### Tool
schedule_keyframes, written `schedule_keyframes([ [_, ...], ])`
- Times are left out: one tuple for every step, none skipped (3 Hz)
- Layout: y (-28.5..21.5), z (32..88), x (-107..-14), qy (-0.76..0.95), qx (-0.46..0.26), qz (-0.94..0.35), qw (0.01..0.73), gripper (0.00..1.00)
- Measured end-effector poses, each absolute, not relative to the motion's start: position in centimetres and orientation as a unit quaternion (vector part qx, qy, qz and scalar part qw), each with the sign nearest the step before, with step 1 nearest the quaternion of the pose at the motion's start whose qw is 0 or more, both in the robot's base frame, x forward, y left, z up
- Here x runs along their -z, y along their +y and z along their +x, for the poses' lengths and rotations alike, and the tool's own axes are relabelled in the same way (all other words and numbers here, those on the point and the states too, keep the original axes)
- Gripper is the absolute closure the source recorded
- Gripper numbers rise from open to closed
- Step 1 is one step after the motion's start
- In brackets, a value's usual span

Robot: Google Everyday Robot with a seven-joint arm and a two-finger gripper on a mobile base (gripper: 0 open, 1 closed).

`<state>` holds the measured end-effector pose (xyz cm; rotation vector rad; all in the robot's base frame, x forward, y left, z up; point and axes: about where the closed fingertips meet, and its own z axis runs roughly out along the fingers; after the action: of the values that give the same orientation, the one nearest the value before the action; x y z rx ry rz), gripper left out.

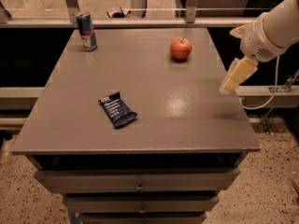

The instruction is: Move apple near rxbar blueberry

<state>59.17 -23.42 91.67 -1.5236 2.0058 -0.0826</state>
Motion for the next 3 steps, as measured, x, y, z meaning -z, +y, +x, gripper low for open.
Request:
schedule_keyframes([
  [-23.3,64.6,-90.8,0.741,0.014,-0.566,0.361,0.0],
  [-22.3,71.3,-90.0,0.732,-0.031,-0.524,0.434,0.0],
  [-21.5,74.8,-89.8,0.731,-0.062,-0.49,0.47,0.0],
])
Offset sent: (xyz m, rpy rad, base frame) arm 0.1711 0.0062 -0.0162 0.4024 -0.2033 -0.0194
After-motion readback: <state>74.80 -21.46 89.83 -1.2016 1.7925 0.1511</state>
